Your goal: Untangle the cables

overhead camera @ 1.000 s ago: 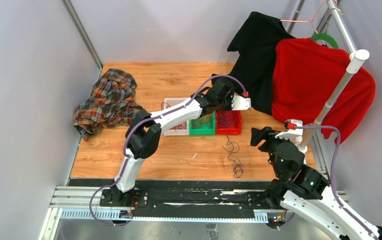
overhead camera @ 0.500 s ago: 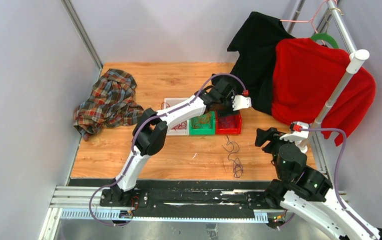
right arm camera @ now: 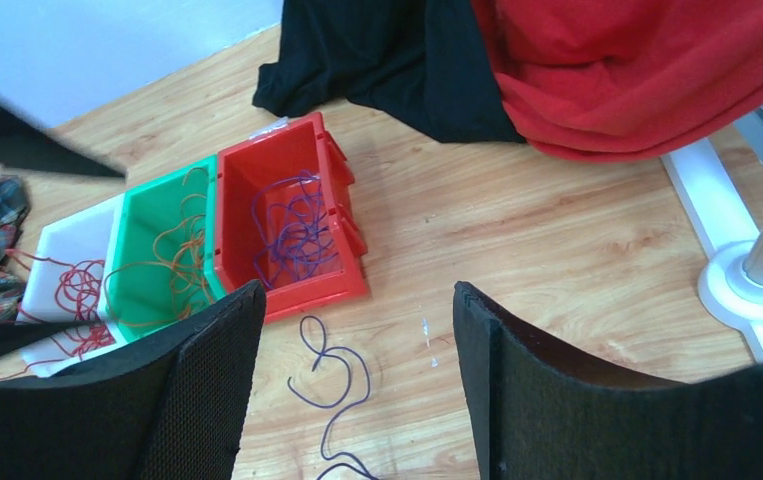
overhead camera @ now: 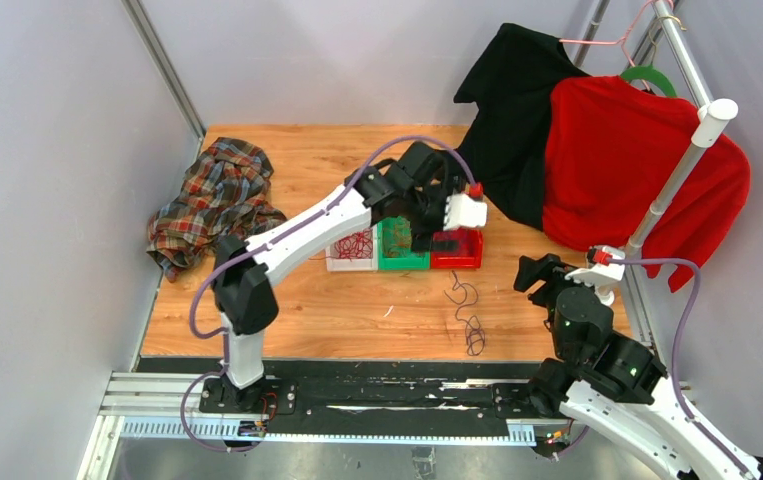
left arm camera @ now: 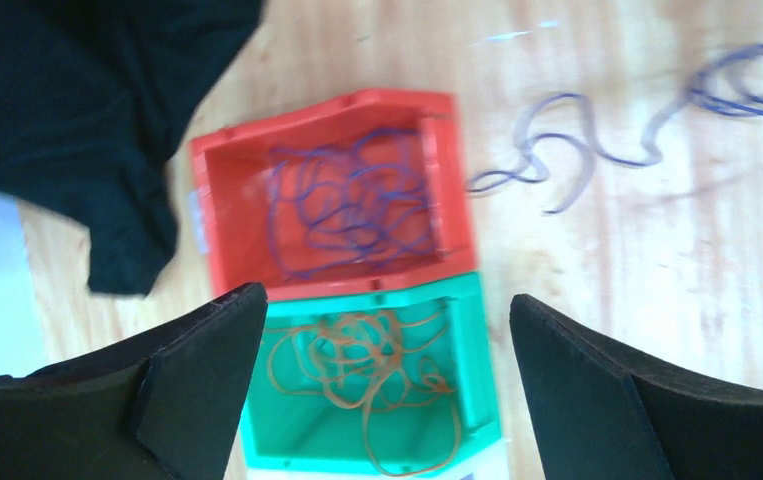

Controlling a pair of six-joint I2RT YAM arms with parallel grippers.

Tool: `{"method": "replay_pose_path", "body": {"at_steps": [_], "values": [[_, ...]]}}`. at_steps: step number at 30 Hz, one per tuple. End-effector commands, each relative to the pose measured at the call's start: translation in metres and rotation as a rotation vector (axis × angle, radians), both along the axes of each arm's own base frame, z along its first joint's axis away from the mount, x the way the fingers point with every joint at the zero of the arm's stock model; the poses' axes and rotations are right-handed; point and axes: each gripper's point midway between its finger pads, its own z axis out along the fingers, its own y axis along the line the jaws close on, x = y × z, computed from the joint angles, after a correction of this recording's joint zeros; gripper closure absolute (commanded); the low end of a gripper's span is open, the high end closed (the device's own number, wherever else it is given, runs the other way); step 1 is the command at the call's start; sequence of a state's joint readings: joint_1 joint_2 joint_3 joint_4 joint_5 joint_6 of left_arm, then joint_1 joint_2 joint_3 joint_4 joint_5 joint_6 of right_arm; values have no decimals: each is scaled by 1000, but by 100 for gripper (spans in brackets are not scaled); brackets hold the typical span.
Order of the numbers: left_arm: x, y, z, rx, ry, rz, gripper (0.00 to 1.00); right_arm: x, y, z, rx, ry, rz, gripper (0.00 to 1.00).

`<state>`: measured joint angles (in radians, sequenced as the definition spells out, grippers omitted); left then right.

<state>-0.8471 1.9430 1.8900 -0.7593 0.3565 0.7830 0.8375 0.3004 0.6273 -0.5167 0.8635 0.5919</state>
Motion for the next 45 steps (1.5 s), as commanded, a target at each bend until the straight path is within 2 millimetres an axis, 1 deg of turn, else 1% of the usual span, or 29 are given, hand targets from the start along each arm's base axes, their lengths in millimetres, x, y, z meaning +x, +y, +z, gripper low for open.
{"method": "replay_pose_path", "body": {"at_steps": [1, 3, 4, 7, 9, 12, 15, 18, 20, 23, 27, 30, 32, 34, 35, 36, 37, 38, 40, 42, 43, 45], "values": [[-87, 12, -49, 104, 133, -264, 4, -2, -18, -13, -7, 34, -106, 31], [-106, 9, -63, 128, 134, -337, 3, -3, -20, -17, -12, 42, -122, 30], [-109, 5, -67, 125, 137, -354, 2, -3, -22, -19, -14, 42, -131, 30], [-111, -8, -80, 95, 117, -403, 2, -4, -27, -18, -4, 27, -153, 30], [-112, -19, -86, 67, 67, -451, 2, -5, -29, -17, 10, 17, -160, 30], [-119, -30, -98, 65, -7, -549, 2, -6, -29, -17, 20, 13, -162, 30], [-124, -38, -119, 89, -31, -619, 3, -5, -29, -14, 29, 10, -161, 31], [-128, -46, -131, 76, -41, -677, 5, -6, -31, -9, 32, 2, -167, 31], [-135, -47, -137, 66, -46, -733, 6, -6, -32, -6, 34, -5, -171, 31], [-150, -50, -137, 41, -43, -791, 7, -7, -33, -5, 20, 0, -172, 32], [-169, -61, -128, 8, -67, -849, 11, -8, -32, -8, 13, 17, -162, 32], [-179, -70, -117, -21, -105, -879, 14, -8, -30, -10, 14, 25, -153, 32], [-186, -72, -115, -25, -125, -905, 17, -8, -30, -10, 18, 26, -149, 33], [-191, -71, -118, -15, -157, -942, 23, -9, -29, -11, 22, 28, -145, 33], [-193, -71, -120, -9, -173, -958, 27, -9, -29, -11, 26, 30, -142, 33], [-193, -70, -121, -1, -187, -967, 34, -9, -28, -11, 32, 30, -139, 34], [-193, -69, -123, 7, -197, -971, 42, -9, -27, -11, 38, 31, -135, 34], [-190, -68, -125, 20, -208, -969, 53, -10, -26, -11, 43, 32, -131, 34], [-183, -67, -127, 50, -245, -958, 71, -10, -26, -10, 53, 33, -126, 35], [-174, -66, -126, 72, -280, -932, 91, -11, -26, -10, 56, 34, -125, 35], [-170, -65, -124, 79, -298, -918, 97, -11, -26, -9, 57, 33, -124, 36], [-162, -64, -115, 84, -333, -893, 99, -11, -26, -7, 60, 30, -124, 38]]}}
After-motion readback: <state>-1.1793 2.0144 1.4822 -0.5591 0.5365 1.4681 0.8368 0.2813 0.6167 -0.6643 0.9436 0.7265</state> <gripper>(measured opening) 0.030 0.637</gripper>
